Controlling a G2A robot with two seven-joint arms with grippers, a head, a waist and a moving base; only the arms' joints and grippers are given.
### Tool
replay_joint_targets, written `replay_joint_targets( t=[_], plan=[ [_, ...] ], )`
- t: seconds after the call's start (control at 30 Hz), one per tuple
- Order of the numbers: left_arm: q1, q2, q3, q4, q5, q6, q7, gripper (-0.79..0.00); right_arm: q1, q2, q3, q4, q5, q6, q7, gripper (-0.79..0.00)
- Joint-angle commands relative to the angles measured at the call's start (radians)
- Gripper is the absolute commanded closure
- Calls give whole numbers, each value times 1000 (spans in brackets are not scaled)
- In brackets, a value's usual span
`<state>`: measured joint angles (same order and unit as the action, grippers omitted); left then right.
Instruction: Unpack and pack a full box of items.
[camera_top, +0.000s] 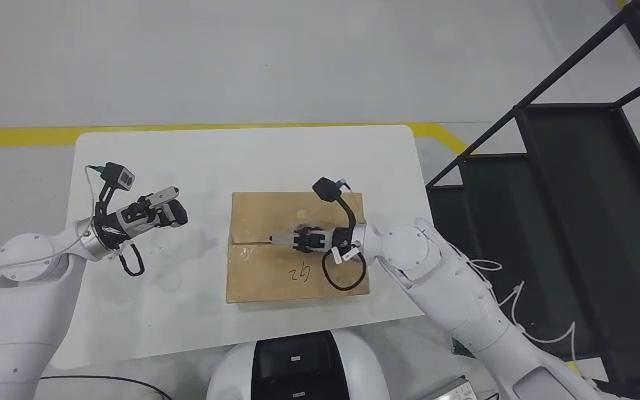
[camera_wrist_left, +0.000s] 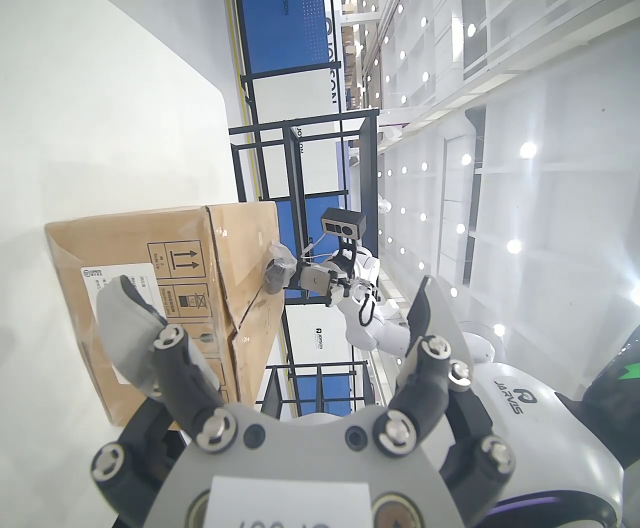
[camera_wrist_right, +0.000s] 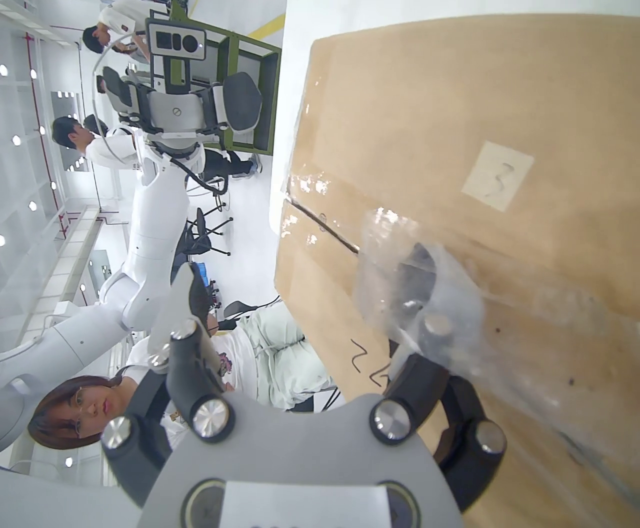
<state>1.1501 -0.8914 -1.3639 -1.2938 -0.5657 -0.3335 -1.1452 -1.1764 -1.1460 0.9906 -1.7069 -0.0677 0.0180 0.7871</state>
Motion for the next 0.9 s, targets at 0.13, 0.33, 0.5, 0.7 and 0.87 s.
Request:
replay_joint_targets(
  t=[0.13, 0.33, 0.5, 0.7, 0.87],
  plan=[
    [0, 0, 0, 0, 0, 0, 0, -785, 59, -16, -50, 8, 0, 24, 5, -785],
    [0, 0, 0, 0, 0, 0, 0, -785, 136, -44, -136, 52, 8, 35, 10, -785],
    [0, 0, 0, 0, 0, 0, 0, -785, 195, -71, -201, 111, 27, 49, 10, -785],
    [18, -1, -3, -28, 13, 8, 38, -785, 250, -99, -254, 153, 48, 46, 6, -785],
    [39, 2, -23, -53, 18, 13, 46, -785, 283, -119, -287, 169, 55, 45, 6, -785]
  ],
)
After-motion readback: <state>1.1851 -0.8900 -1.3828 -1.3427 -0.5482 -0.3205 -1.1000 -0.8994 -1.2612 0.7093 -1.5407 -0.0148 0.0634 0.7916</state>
